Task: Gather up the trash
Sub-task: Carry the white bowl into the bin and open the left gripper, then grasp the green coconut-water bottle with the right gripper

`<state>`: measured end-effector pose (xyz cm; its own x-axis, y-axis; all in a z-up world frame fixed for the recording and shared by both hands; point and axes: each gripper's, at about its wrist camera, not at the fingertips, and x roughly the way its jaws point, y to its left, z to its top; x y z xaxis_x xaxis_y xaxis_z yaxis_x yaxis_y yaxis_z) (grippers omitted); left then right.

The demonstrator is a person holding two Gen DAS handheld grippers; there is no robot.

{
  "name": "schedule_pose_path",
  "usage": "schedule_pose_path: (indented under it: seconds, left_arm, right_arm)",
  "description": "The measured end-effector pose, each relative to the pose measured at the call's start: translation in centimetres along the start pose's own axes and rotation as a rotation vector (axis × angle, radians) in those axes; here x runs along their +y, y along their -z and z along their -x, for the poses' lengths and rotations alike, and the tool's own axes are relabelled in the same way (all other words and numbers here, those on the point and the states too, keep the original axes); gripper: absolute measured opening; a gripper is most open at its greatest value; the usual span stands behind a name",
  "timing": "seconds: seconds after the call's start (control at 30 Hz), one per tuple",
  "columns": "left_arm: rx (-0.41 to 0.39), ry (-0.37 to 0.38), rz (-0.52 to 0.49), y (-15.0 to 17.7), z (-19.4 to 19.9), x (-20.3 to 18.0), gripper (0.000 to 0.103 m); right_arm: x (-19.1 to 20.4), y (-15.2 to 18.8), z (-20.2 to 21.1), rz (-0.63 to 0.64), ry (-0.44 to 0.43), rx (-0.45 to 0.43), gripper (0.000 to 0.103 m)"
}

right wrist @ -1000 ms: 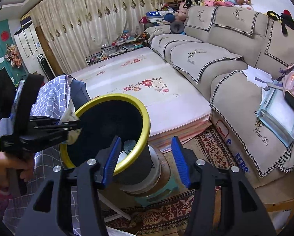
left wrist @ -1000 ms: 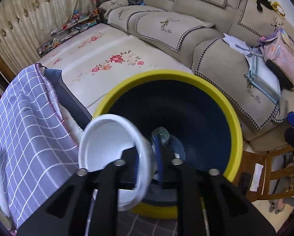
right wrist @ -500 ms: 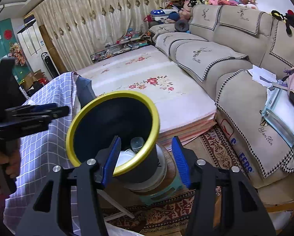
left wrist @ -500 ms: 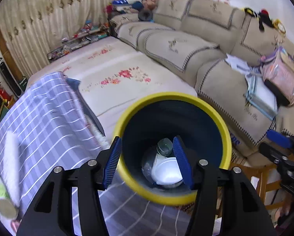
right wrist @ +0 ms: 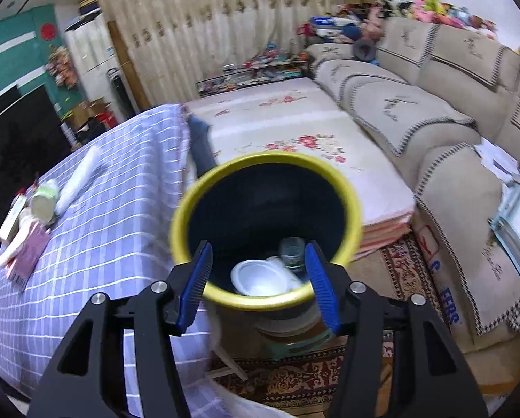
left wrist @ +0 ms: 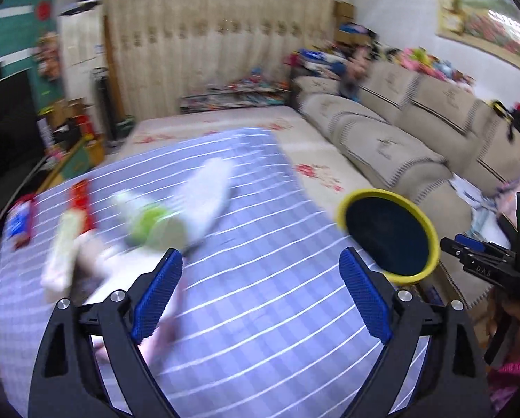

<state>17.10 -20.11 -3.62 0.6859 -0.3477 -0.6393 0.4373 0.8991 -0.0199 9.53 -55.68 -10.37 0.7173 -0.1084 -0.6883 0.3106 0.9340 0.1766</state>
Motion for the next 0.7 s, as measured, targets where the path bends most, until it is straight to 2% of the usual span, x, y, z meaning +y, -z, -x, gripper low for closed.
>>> schedule_pose_path:
  seconds: [0.23,0.4,0.53,0.7]
  left_arm:
    - [-0.024,-0.168,0.179,4.8,5.9,9.3,0.091]
    - [-0.043,-0.239,0.249,7.5,8.7,13.3,0.092]
    - [-0.05,-0.26,0.29,9.1,10.1,15.5,0.092]
    - [-0.036,-0.258,0.313,10.3,10.5,16.3,0.092]
  right_arm:
    - [7.8,0.0,-0.8,0.124,-0.124,0.022,0.053]
    - [15.0,0.3,-1.3,0.231,-0.23,0.048,0.053]
    - [20.6,0.6,-1.6,0.316,-0.312,0.052,0.053]
    - [27.0,-2.3,-3.2,0.402,-0.373,0.029,0.053]
